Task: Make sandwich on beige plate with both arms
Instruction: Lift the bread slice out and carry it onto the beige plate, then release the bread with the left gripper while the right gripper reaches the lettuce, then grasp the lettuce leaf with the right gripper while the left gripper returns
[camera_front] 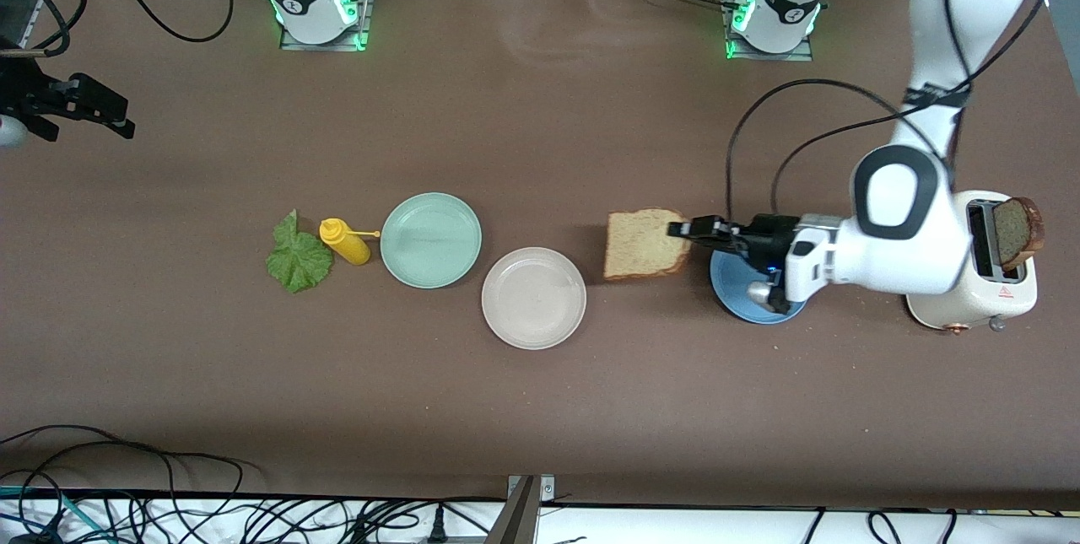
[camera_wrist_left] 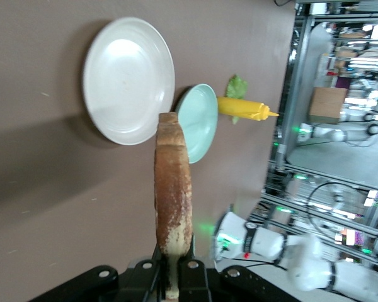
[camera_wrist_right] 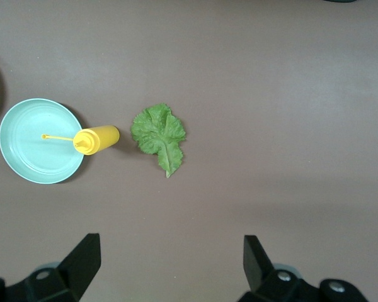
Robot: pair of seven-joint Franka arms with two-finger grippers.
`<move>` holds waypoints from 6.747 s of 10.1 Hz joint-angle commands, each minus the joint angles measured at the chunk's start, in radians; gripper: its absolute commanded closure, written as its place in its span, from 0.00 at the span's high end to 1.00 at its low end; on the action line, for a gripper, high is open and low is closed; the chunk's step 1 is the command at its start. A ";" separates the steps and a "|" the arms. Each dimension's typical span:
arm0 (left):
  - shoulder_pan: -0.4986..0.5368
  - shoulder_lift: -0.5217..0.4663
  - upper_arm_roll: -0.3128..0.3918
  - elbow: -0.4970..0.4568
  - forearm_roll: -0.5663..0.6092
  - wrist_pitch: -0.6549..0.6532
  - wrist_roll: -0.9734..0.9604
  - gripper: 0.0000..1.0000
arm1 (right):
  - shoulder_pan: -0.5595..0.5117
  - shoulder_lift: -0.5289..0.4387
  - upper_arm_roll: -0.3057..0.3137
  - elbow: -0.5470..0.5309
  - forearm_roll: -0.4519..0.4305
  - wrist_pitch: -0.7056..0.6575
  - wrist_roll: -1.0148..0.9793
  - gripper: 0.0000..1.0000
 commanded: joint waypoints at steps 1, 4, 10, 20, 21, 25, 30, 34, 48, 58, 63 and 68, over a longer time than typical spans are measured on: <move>-0.078 0.063 0.005 0.045 -0.059 0.118 -0.003 0.00 | -0.002 0.004 -0.016 0.011 -0.006 -0.011 -0.004 1.00; -0.210 0.143 0.005 0.068 -0.166 0.385 -0.003 0.00 | -0.002 0.002 -0.016 0.011 -0.006 -0.011 -0.004 1.00; -0.324 0.269 0.005 0.151 -0.231 0.593 -0.003 0.00 | -0.002 0.004 -0.025 0.011 -0.006 -0.011 -0.005 1.00; -0.332 0.265 0.016 0.150 -0.136 0.596 -0.006 0.63 | -0.002 0.002 -0.031 0.012 -0.003 -0.033 0.003 1.00; -0.329 0.261 0.017 0.148 -0.121 0.596 -0.007 0.76 | -0.002 0.002 -0.033 0.012 -0.001 -0.033 0.001 1.00; -0.316 0.235 0.045 0.150 -0.085 0.588 -0.035 0.98 | -0.003 0.007 -0.033 0.011 0.002 -0.016 0.003 1.00; -0.284 0.167 0.062 0.142 0.312 0.550 -0.275 1.00 | -0.009 0.082 -0.039 -0.050 0.034 0.126 0.004 1.00; -0.280 0.114 0.132 0.145 0.768 0.477 -0.447 1.00 | 0.015 0.263 -0.021 -0.071 0.059 0.177 -0.002 1.00; -0.135 -0.102 0.264 0.140 0.996 0.015 -0.369 1.00 | 0.107 0.524 -0.030 -0.440 0.028 0.871 -0.184 0.70; -0.092 -0.436 0.263 0.012 0.996 -0.218 -0.371 1.00 | 0.095 0.524 -0.034 -0.154 0.030 0.545 -0.315 0.00; -0.080 -0.481 0.263 -0.007 0.996 -0.220 -0.366 1.00 | 0.110 0.524 -0.028 0.154 -0.007 0.171 -0.309 0.00; -0.071 -0.486 0.258 0.032 0.976 -0.283 -0.368 1.00 | 0.302 0.534 -0.020 0.274 -0.009 0.096 -0.076 0.00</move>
